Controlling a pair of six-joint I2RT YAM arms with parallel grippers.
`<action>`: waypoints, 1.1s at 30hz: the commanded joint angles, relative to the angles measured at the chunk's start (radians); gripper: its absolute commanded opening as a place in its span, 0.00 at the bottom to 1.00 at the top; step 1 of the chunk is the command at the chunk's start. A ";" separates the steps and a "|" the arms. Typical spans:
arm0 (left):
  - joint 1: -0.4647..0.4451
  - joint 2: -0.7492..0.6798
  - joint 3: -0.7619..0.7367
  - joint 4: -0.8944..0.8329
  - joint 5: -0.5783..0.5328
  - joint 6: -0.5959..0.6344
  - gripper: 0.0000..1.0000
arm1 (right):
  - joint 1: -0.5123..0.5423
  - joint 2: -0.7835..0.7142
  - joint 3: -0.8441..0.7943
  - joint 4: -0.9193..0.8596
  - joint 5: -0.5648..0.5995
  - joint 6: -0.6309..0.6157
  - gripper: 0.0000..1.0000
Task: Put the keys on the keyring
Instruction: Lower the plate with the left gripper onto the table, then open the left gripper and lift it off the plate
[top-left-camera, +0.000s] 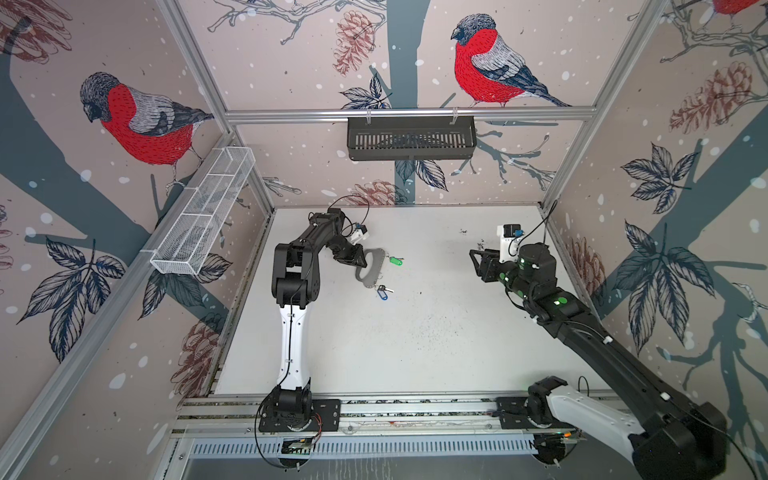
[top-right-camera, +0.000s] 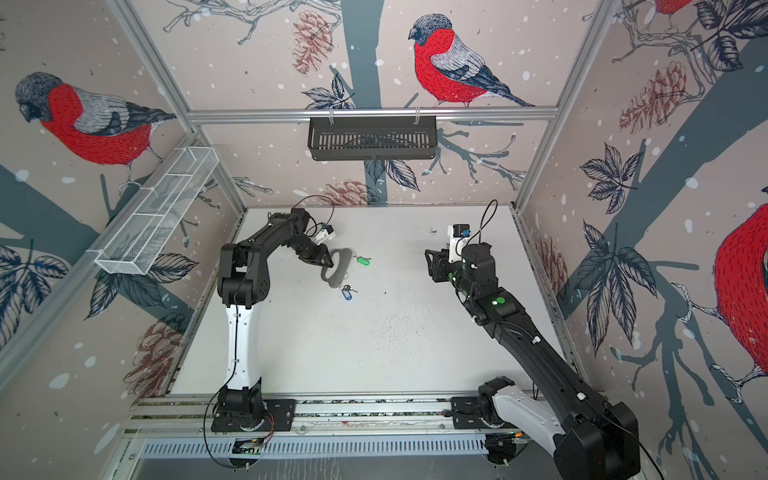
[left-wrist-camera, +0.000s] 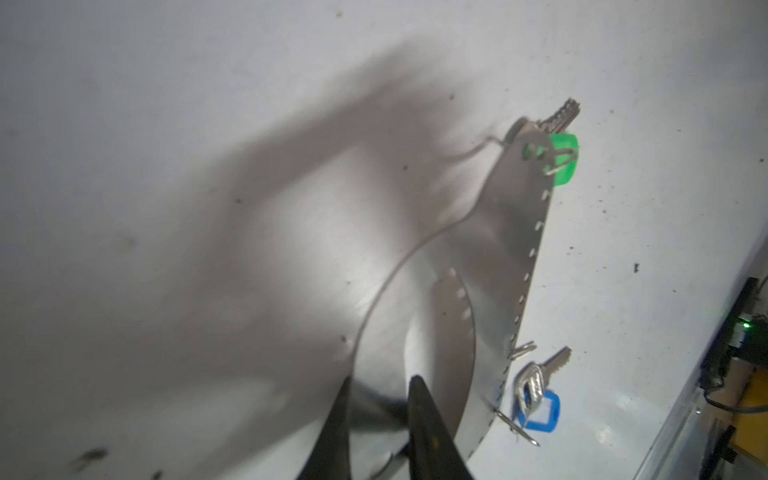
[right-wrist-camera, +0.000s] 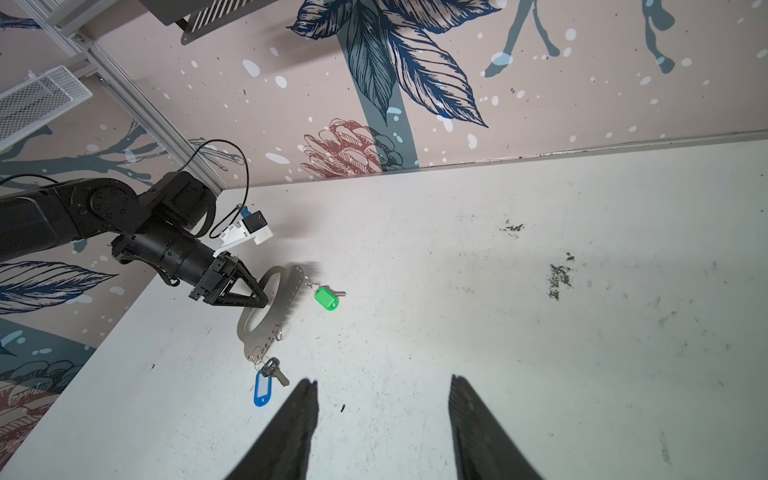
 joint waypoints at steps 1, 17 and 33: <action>0.007 -0.009 -0.013 0.038 -0.090 0.009 0.33 | -0.001 0.000 0.000 0.004 0.013 0.003 0.54; 0.021 -0.212 -0.128 0.148 -0.106 -0.054 0.97 | -0.014 -0.028 -0.024 0.002 0.087 -0.004 0.62; 0.023 -0.550 -0.356 0.325 -0.241 -0.227 0.98 | -0.232 -0.011 -0.059 0.082 -0.065 -0.018 0.85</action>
